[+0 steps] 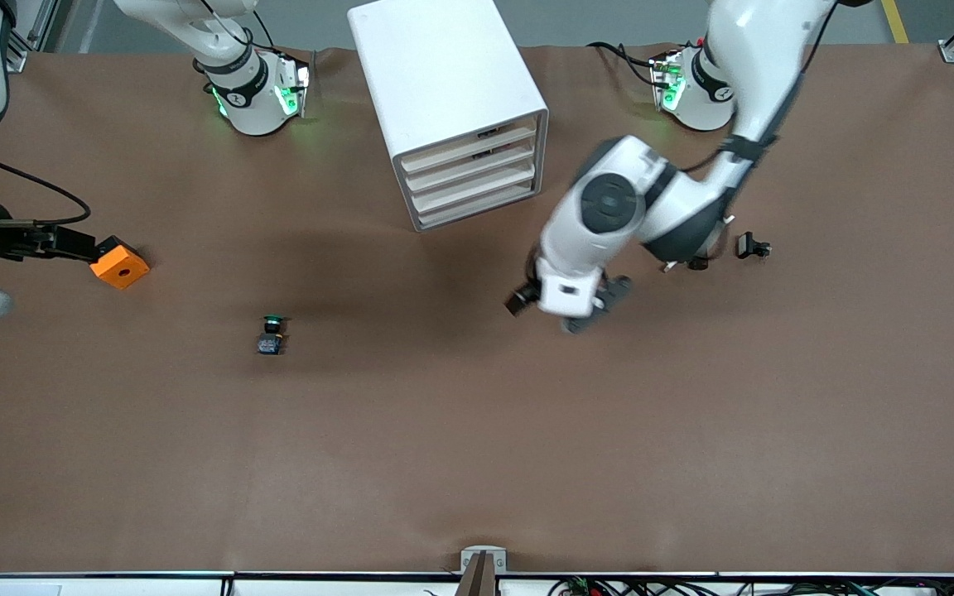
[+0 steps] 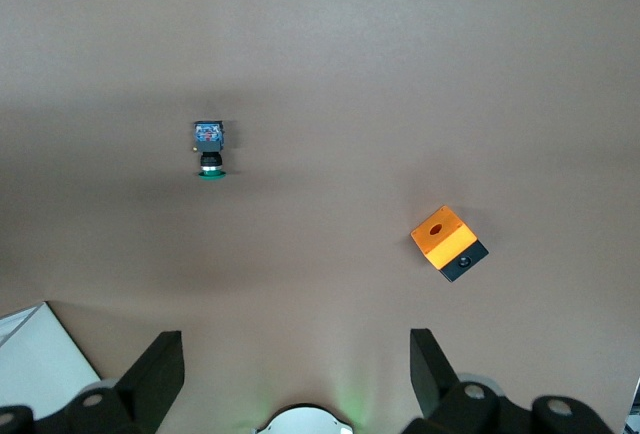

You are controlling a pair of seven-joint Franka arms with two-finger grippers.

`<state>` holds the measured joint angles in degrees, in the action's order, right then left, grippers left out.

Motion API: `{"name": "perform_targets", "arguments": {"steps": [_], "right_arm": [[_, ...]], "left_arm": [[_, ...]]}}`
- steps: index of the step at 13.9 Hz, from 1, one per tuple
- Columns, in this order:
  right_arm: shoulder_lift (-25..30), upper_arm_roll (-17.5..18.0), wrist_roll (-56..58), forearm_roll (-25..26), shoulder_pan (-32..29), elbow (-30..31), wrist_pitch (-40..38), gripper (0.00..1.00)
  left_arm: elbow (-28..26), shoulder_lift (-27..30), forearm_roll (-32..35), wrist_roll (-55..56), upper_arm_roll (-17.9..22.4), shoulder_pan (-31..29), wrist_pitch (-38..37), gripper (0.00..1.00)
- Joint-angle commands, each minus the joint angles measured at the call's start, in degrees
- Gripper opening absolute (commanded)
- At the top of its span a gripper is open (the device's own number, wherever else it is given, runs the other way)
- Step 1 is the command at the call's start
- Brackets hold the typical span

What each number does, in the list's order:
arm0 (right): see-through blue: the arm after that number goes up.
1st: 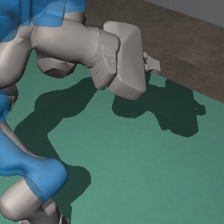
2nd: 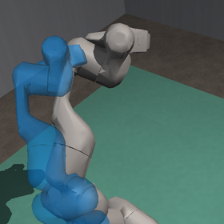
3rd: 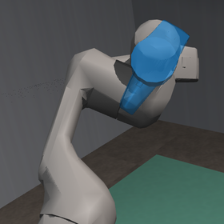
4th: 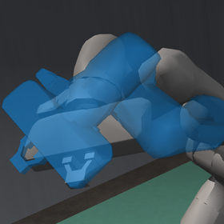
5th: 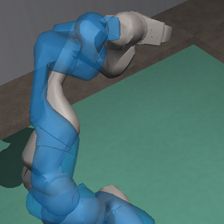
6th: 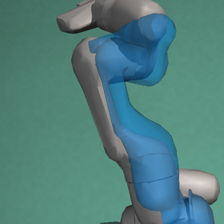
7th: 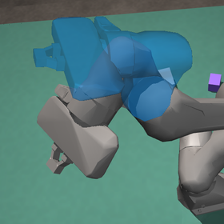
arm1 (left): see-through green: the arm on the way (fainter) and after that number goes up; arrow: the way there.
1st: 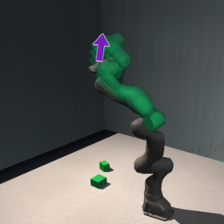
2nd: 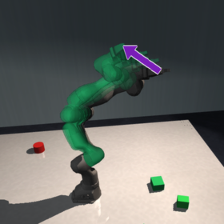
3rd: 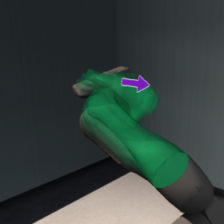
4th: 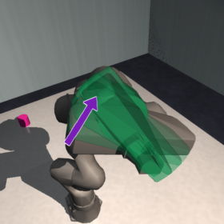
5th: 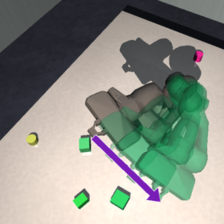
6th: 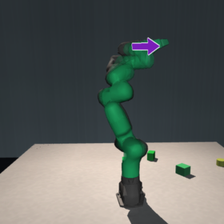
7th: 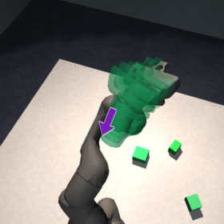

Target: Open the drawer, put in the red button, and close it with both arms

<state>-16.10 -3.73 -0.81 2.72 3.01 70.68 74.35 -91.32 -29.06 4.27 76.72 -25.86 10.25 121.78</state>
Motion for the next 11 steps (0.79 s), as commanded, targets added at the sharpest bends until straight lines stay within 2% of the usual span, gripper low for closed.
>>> {"name": "perform_targets", "arguments": {"steps": [1,3,7,11], "right_arm": [[3.35,0.83,0.01,0.54,-2.04,0.51,-0.61,1.00],[4.41,1.18,0.62,-0.69,-3.36,-0.37,-0.61,1.00],[7.31,1.36,0.63,0.36,-1.69,1.03,-1.93,1.00],[13.19,1.36,0.11,-0.96,-1.51,9.20,1.76,1.00]], "left_arm": [[2.29,0.41,3.09,-3.05,-0.42,-4.70,-3.11,1.00],[3.78,2.08,8.71,-9.36,-0.59,-8.48,-5.32,1.00],[6.68,4.09,9.35,-21.85,-0.68,-14.20,-10.05,1.00],[6.77,8.84,8.56,-31.08,-1.21,-19.74,-12.97,1.00]]}}
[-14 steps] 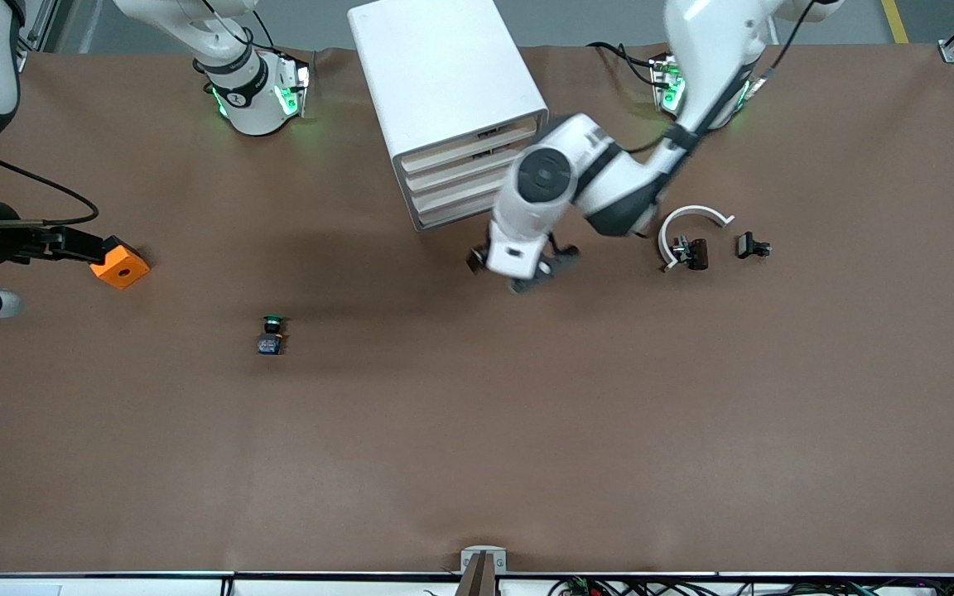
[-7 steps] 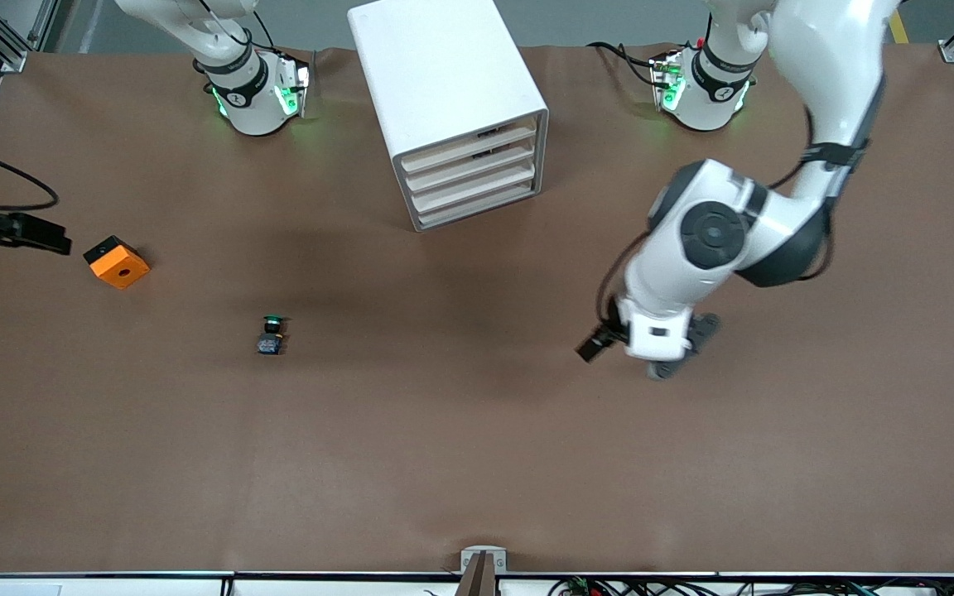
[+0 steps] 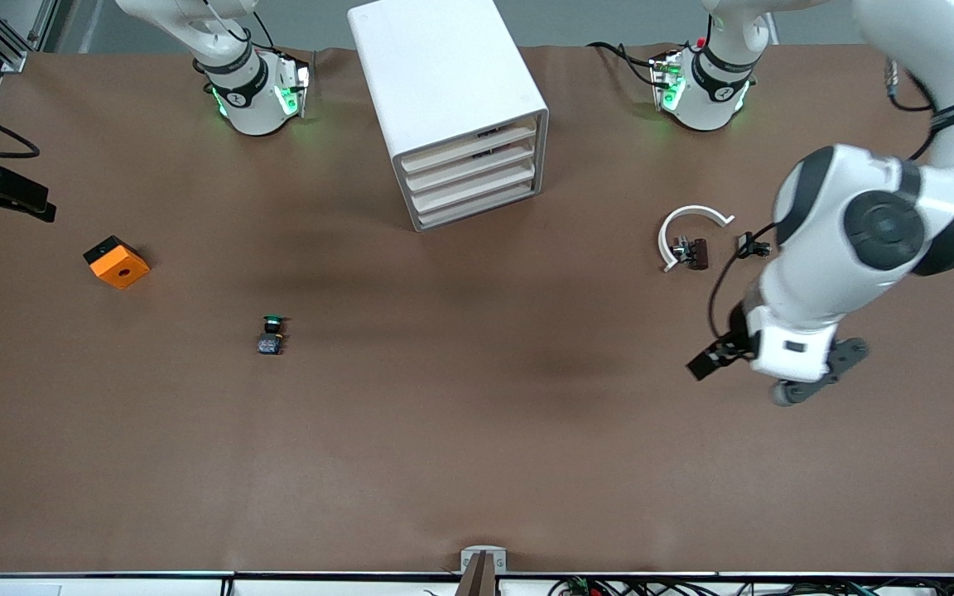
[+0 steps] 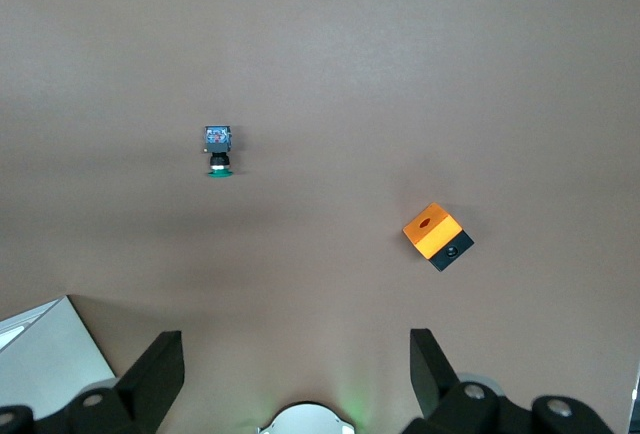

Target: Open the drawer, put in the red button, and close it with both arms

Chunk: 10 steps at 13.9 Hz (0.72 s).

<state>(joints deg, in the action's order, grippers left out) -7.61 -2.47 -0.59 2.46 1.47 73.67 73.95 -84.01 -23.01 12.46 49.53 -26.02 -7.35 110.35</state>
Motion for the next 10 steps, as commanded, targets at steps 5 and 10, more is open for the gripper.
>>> {"name": "perform_targets", "arguments": {"steps": [5,10], "right_arm": [[7.52,-0.34,-0.29,-4.81,0.02,10.00,3.47,1.00],[13.14,-0.34,-0.29,-5.53,-1.12,18.16,8.39,1.00]], "left_arm": [[-1.33,12.79,-2.52,-8.66,1.65,-1.79,-7.07,1.00],[-5.63,23.70,-8.07,-19.45,8.24,0.57,-12.62,1.00]]}}
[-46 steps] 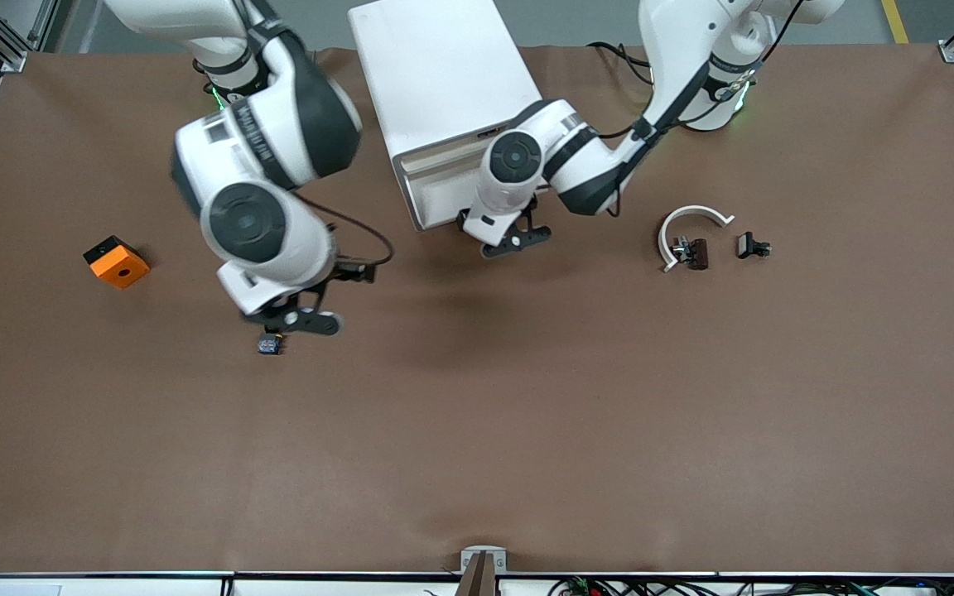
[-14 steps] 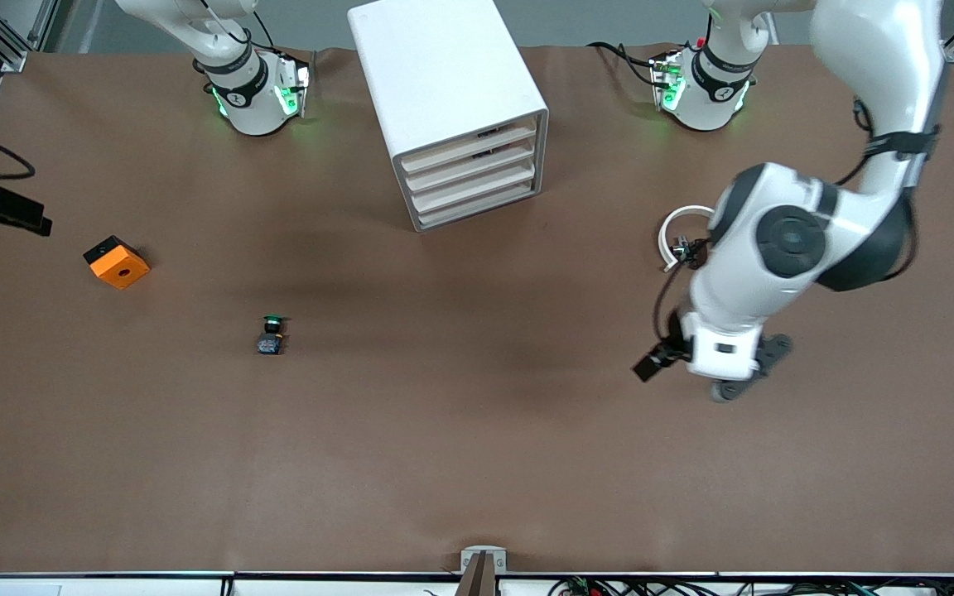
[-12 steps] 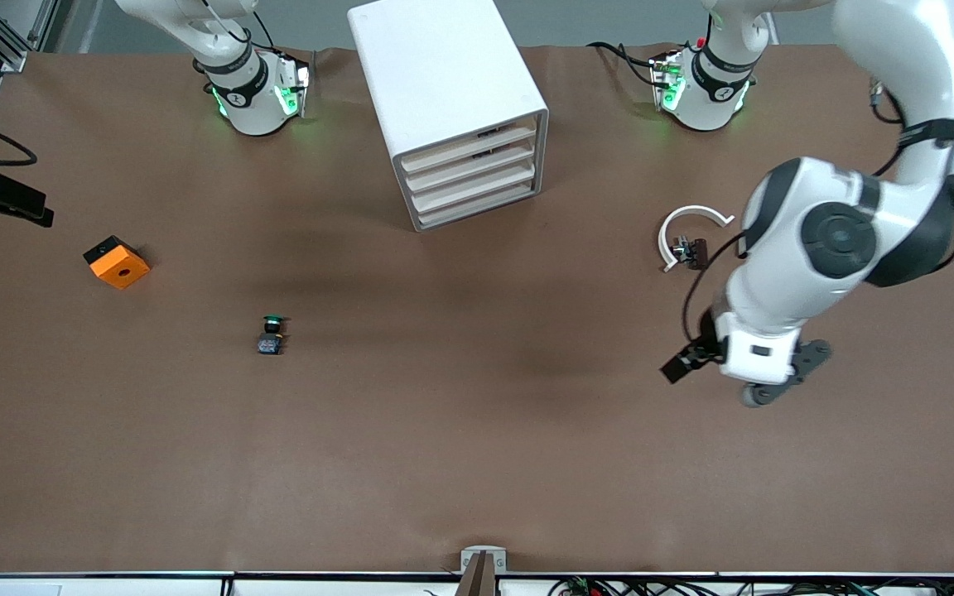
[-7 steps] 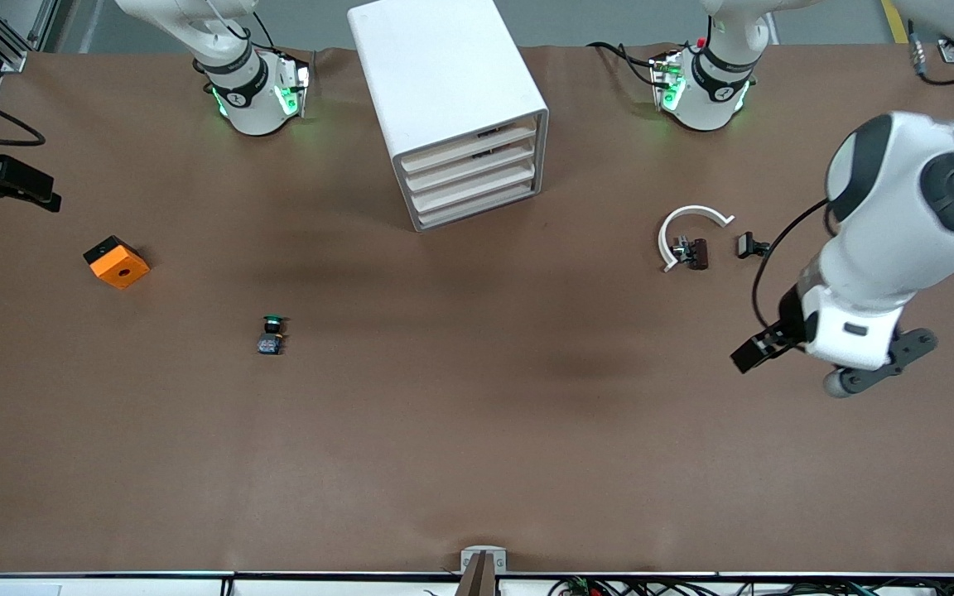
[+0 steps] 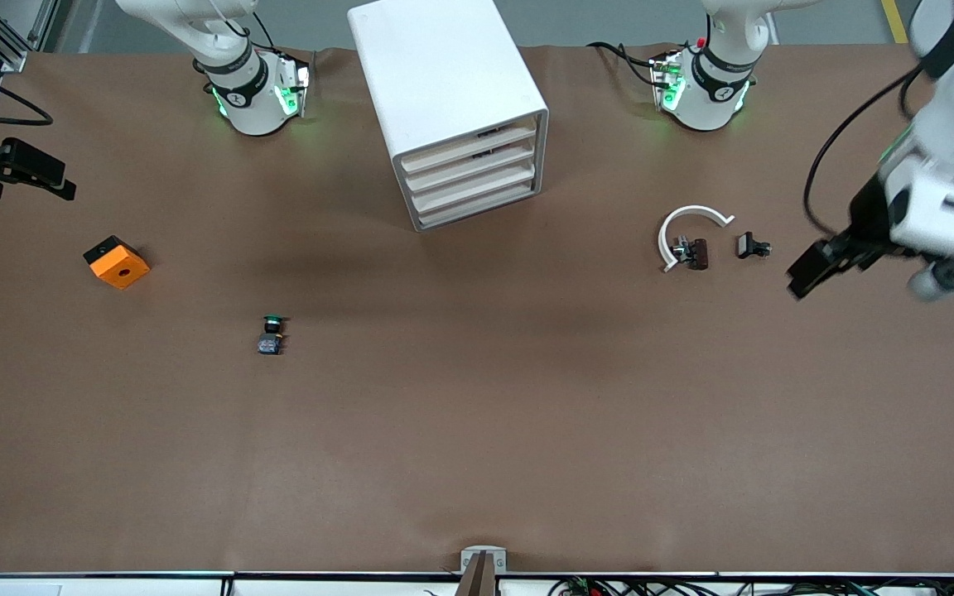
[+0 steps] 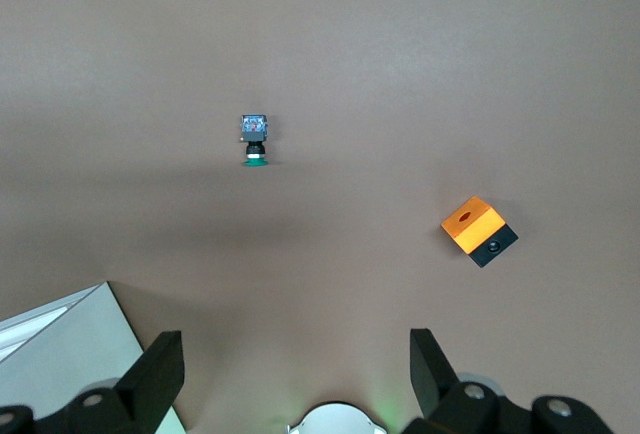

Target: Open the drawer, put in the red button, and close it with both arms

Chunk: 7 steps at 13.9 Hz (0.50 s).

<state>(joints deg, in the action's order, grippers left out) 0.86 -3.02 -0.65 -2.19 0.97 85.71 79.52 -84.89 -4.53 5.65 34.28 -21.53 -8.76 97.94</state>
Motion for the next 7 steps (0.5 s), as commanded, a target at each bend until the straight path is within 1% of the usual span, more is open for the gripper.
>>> {"name": "perform_targets", "arguments": {"steps": [1,2,5,7], "right_arm": [[5.11,0.21,-0.23,-0.89,-0.97,6.74,3.18,1.00],[5.20,0.30,-0.23,-0.80,-1.14,6.75,3.36,1.00],[5.99,0.38,-0.23,-0.80,-1.67,7.36,3.45,1.00],[6.69,0.56,-0.23,-0.80,-1.94,8.15,3.80,1.00]], "left_arm": [[-4.84,5.93,-1.52,-5.88,6.39,3.56,-0.64,1.00],[-4.76,6.37,-1.96,-8.68,8.07,4.01,-2.12,1.00],[-4.84,8.13,-1.88,-14.75,10.97,4.71,-6.43,1.00],[-4.75,8.40,-1.96,-18.18,13.60,5.07,-7.41,1.00]]}}
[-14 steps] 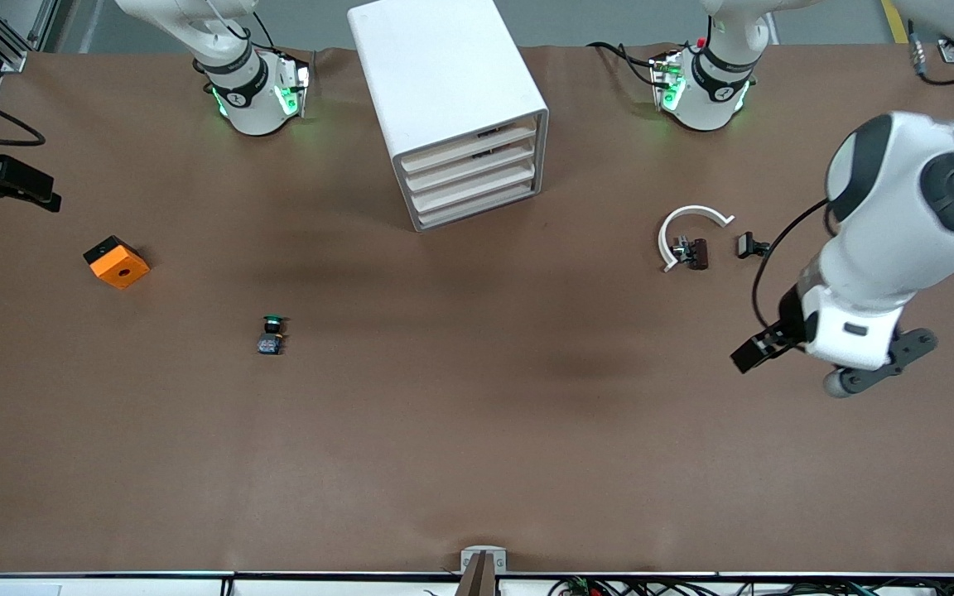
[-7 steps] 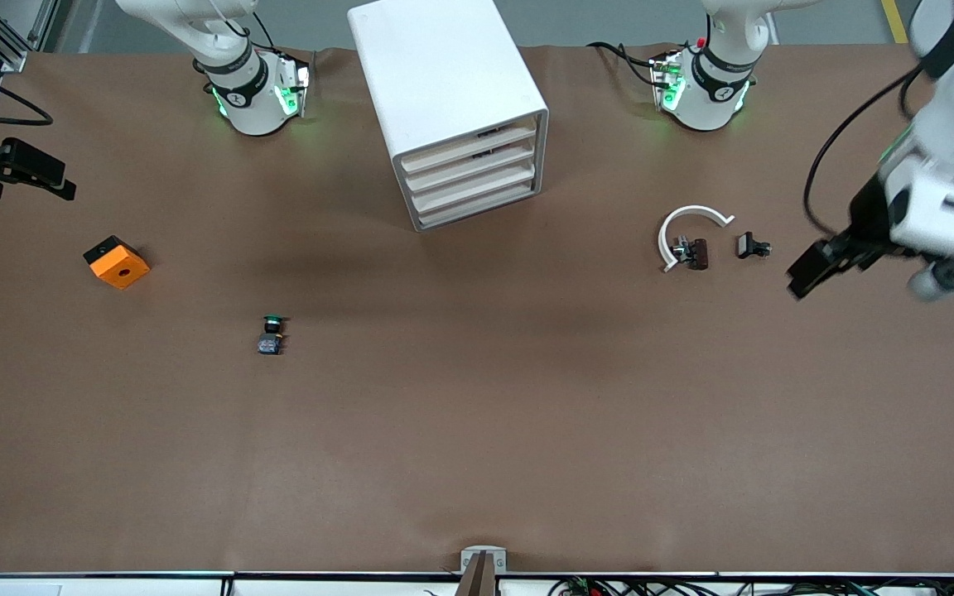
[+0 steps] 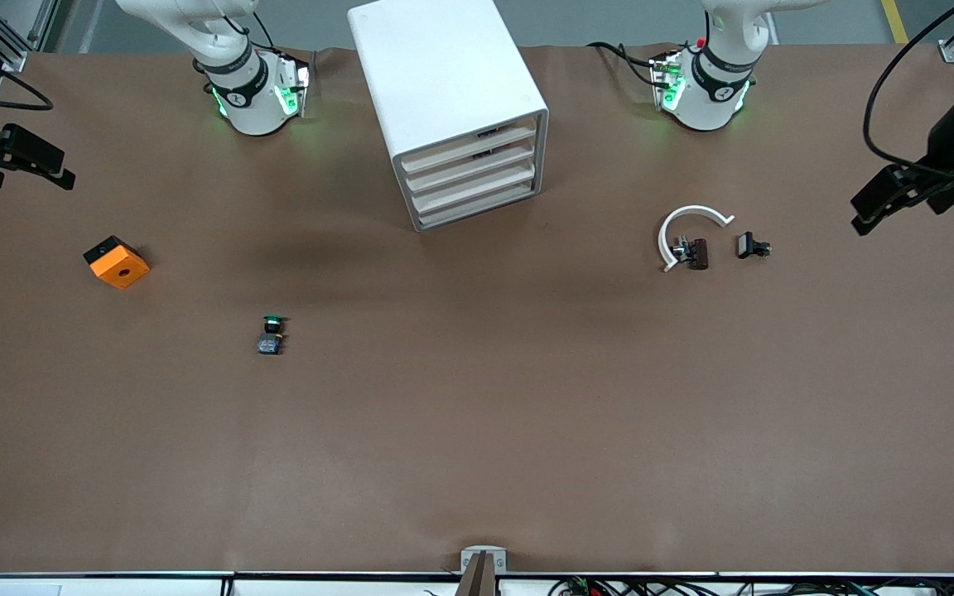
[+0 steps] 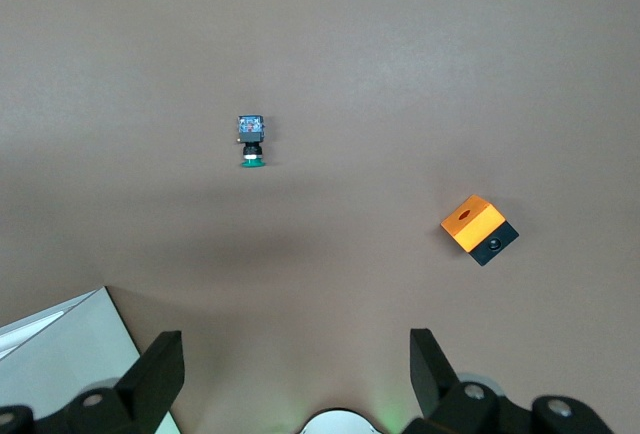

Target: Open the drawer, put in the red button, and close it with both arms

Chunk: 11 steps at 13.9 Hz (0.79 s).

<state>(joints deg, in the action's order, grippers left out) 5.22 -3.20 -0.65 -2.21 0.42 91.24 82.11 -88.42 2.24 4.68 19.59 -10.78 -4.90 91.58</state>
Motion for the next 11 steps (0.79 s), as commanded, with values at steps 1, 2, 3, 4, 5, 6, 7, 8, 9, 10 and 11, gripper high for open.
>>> {"name": "perform_targets", "arguments": {"steps": [1,2,3,4,5,6,7,8,9,10,11], "right_arm": [[3.47,0.83,-0.22,-0.70,-1.39,4.20,2.52,1.00],[4.79,0.92,-0.14,-0.35,-1.39,6.22,4.09,1.00],[5.24,0.92,-0.14,-0.17,-1.39,6.76,4.63,1.00],[5.15,0.92,-0.14,-0.08,-1.39,6.76,4.64,1.00],[5.24,0.92,-0.14,0.01,-1.39,6.76,4.64,1.00],[5.24,0.92,-0.14,0.27,-1.39,6.68,4.90,1.00],[5.24,0.92,-0.14,0.71,-1.48,6.67,5.25,1.00],[5.24,0.92,-0.14,0.80,-1.65,6.67,5.34,1.00],[5.24,0.92,-0.14,0.80,-2.09,6.67,5.43,1.00],[5.24,0.92,-0.14,0.80,-2.27,6.67,5.52,1.00],[5.24,0.92,-0.14,0.80,-2.27,6.59,5.60,1.00]], "left_arm": [[-1.23,2.15,-1.08,-6.03,3.39,1.30,-2.27,1.00],[-1.32,2.24,-1.42,-7.88,3.83,1.30,-3.15,1.00],[-1.32,2.50,-2.21,-8.42,3.92,1.30,-3.85,1.00],[-1.41,2.86,-2.31,-8.78,3.92,1.30,-4.82,1.00],[-1.67,3.38,-2.31,-8.87,3.92,1.38,-5.61,1.00],[-2.80,4.17,-2.31,-9.30,3.92,1.56,-5.97,1.00],[-4.29,5.22,-2.57,-10.52,3.92,1.56,-5.97,1.00],[-5.09,5.41,-3.70,-11.32,3.92,1.65,-5.88,1.00],[-6.06,6.19,-4.24,-11.50,3.92,1.56,-5.88,1.00],[-7.29,6.89,-4.76,-11.85,3.92,1.65,-5.80,1.00],[-8.08,7.60,-4.77,-12.29,3.92,1.91,-5.53,1.00]]}}
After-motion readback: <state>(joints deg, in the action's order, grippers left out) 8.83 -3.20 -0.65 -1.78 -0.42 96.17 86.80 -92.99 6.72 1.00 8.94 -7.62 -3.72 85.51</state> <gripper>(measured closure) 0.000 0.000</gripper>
